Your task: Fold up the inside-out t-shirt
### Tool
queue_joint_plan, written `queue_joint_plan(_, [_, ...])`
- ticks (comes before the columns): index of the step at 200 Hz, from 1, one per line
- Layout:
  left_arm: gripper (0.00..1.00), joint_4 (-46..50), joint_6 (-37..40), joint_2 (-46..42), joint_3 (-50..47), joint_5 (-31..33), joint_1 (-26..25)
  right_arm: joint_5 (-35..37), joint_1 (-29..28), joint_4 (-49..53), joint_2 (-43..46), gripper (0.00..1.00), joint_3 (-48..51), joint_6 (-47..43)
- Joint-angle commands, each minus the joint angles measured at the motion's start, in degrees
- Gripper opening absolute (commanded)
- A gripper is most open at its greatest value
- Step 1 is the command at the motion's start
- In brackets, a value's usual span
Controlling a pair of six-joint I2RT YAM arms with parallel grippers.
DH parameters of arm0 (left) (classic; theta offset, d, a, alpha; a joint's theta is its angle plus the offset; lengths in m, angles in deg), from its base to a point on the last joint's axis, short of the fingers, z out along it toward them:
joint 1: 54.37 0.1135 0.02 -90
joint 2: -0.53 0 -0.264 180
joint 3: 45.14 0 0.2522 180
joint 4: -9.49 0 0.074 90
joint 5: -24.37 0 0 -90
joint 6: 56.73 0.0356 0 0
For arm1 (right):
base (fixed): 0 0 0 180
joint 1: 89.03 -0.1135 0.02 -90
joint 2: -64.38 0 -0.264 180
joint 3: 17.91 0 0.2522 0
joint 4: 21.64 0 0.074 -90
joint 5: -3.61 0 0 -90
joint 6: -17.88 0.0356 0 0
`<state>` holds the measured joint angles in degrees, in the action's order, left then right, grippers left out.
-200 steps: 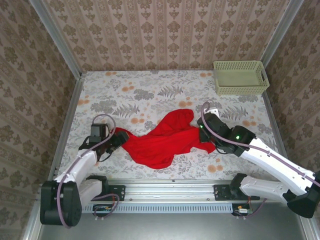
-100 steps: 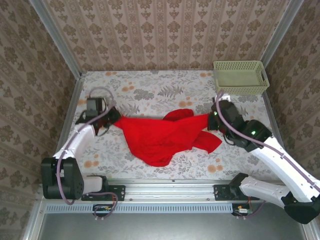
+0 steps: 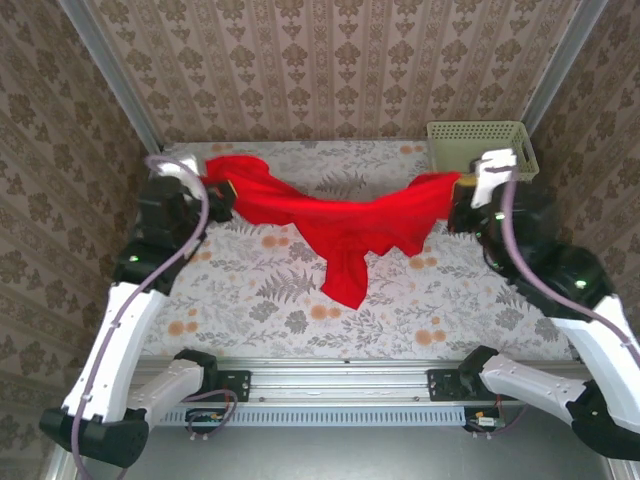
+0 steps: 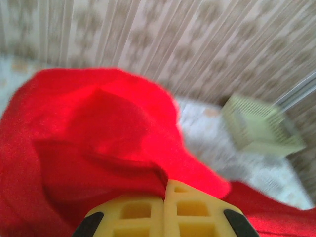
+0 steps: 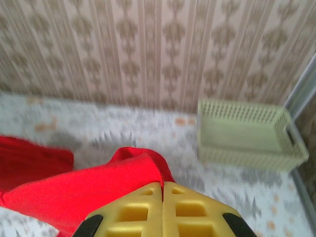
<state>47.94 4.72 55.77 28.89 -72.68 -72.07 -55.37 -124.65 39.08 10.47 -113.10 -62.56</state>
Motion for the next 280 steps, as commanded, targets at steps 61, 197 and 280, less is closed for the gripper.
queue_joint_plan(61, [0.51,2.6,-9.4,0.7,-32.8,-6.1,0.7,-14.5,-0.2,3.4,-2.8,0.00,36.4,24.3])
queue_joint_plan(197, [0.47,-6.8,-7.1,13.9,-29.4,-7.1,14.9,-11.1,4.7,4.3,-0.7,0.00,38.7,34.7])
queue_joint_plan(280, [0.00,-2.7,-4.5,14.5,-19.6,-9.8,15.7,-10.5,16.2,3.5,-1.8,0.00,27.1,26.8])
